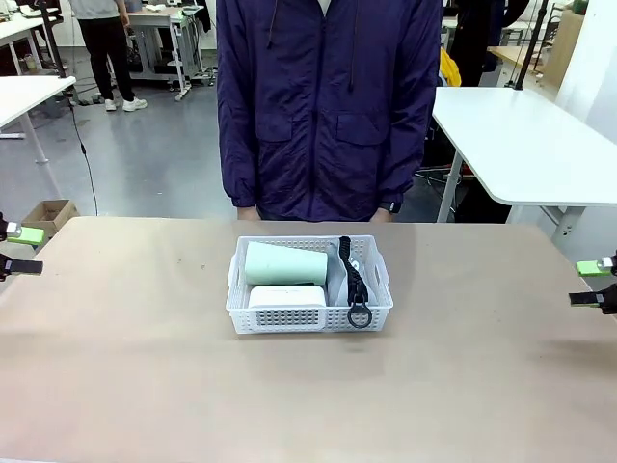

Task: Efficiently arrange items inside the basket to fit them all.
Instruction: Pick up the Reusable plastic cup and place it inside the Organizing basket.

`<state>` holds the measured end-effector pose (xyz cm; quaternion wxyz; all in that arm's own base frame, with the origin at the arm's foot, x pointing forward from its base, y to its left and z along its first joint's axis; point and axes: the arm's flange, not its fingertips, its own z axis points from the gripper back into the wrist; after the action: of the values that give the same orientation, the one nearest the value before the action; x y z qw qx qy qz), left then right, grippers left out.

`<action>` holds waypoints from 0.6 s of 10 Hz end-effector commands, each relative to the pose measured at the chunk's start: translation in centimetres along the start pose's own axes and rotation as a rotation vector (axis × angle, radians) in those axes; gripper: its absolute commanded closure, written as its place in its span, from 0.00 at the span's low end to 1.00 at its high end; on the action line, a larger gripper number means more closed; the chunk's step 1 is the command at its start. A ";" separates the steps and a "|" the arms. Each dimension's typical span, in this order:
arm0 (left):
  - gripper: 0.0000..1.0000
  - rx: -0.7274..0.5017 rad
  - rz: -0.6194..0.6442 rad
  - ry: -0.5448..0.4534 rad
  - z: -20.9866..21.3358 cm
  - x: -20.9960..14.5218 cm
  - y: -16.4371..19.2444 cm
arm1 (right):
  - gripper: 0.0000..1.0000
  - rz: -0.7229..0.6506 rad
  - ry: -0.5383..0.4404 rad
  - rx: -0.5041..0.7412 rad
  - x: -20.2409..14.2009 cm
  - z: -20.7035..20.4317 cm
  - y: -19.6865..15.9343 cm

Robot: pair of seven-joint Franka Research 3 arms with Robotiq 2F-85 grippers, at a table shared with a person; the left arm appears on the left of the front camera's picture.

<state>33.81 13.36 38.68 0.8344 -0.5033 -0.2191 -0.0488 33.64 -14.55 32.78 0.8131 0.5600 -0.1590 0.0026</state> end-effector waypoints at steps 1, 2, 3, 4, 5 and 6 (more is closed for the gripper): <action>0.00 0.002 0.002 0.005 0.0 -0.6 -0.3 | 0.00 0.080 0.105 -0.059 0.6 -0.1 1.9; 0.00 0.002 0.002 0.005 0.0 -0.6 -0.3 | 0.00 0.080 0.105 -0.059 0.6 -0.1 1.9; 0.00 0.002 0.002 0.005 0.0 -0.6 -0.3 | 0.00 0.080 0.105 -0.059 0.6 -0.1 1.9; 0.00 0.002 0.002 0.005 0.0 -0.6 -0.3 | 0.00 0.080 0.105 -0.059 0.6 -0.1 1.9; 0.00 0.002 0.002 0.005 0.0 -0.6 -0.3 | 0.00 0.080 0.105 -0.059 0.6 -0.1 1.9; 0.00 0.002 0.002 0.005 0.0 -0.6 -0.3 | 0.00 0.080 0.105 -0.059 0.6 -0.1 1.9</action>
<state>33.80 13.35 38.68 0.8345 -0.5033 -0.2190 -0.0488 34.25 -13.59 34.39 0.8358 0.5289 -0.1364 0.0563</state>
